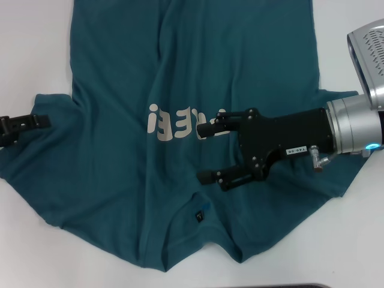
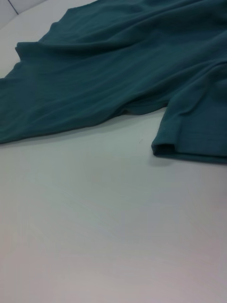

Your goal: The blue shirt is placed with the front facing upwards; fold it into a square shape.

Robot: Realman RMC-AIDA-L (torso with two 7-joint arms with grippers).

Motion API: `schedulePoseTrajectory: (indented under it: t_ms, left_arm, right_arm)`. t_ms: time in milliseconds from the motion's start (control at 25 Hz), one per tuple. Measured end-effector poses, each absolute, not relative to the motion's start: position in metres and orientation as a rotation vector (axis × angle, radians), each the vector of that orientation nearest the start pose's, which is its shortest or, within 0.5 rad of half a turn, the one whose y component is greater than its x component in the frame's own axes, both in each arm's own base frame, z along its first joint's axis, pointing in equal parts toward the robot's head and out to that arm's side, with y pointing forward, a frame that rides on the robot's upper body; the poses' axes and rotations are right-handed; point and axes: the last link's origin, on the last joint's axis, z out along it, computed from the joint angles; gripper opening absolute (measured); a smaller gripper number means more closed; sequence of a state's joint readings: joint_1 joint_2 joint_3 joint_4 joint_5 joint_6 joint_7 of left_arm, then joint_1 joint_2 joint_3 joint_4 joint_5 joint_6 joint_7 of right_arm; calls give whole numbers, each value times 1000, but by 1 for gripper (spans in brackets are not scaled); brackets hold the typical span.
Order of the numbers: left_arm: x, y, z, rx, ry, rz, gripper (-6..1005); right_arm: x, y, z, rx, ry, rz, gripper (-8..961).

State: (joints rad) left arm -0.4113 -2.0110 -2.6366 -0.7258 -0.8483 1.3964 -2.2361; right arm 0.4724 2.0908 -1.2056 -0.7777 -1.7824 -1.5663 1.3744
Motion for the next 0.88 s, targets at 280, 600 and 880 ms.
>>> schedulePoseTrajectory:
  t_ms: [280,600,880]
  left_arm:
    - [-361,312,48,-1998,-1822,-469,835]
    - [-355,314,48,-2003,-1834,-426,763]
    - [-353,317,50,-1997,-1829,-414,700]
  right_arm:
    - [216,299,-46,-3068,319,657,924]
    - [216,300,-45,-3065,312,655,924]
    - [216,301,-44,-3056,309,660,924]
